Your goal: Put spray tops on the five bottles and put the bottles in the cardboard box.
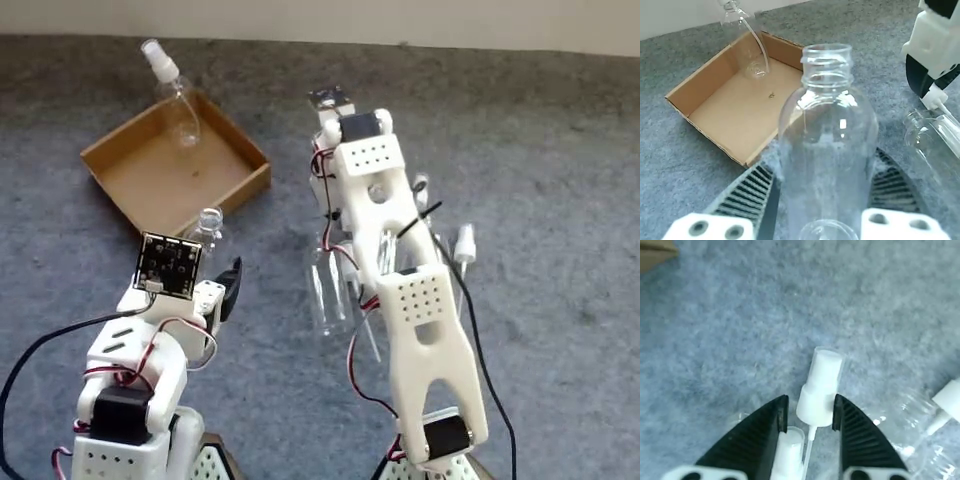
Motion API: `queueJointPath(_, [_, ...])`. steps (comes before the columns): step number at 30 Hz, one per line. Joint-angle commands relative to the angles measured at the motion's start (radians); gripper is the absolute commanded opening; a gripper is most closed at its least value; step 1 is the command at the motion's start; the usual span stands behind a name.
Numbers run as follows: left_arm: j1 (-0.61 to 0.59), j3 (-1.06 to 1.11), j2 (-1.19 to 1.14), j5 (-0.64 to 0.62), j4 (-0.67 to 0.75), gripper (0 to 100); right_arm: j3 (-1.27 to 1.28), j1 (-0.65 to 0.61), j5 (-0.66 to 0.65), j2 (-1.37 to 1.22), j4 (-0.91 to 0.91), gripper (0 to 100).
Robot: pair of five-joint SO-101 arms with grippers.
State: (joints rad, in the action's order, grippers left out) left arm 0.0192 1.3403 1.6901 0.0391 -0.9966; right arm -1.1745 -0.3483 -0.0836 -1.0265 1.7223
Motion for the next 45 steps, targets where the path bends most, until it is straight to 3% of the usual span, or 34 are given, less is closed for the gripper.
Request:
queueJointPath(1, [-0.002,-0.005,0.013,-0.011,0.021,8,-0.061,-0.002,-0.006,0.004,0.016,13.5])
queueJointPath(9, [-0.002,-0.005,0.013,-0.011,0.021,8,-0.061,0.004,-0.005,-0.007,0.018,4.2])
queueJointPath(28, [-0.001,0.024,0.022,-0.011,0.026,8,-0.151,0.094,-0.008,0.097,0.039,3.7])
queueJointPath(35, [0.102,0.035,0.022,-0.011,0.023,8,-0.145,0.093,-0.006,0.255,0.044,3.7])
queueJointPath(45, [0.117,0.047,0.022,-0.011,0.028,8,-0.14,0.093,-0.006,0.429,0.045,3.7])
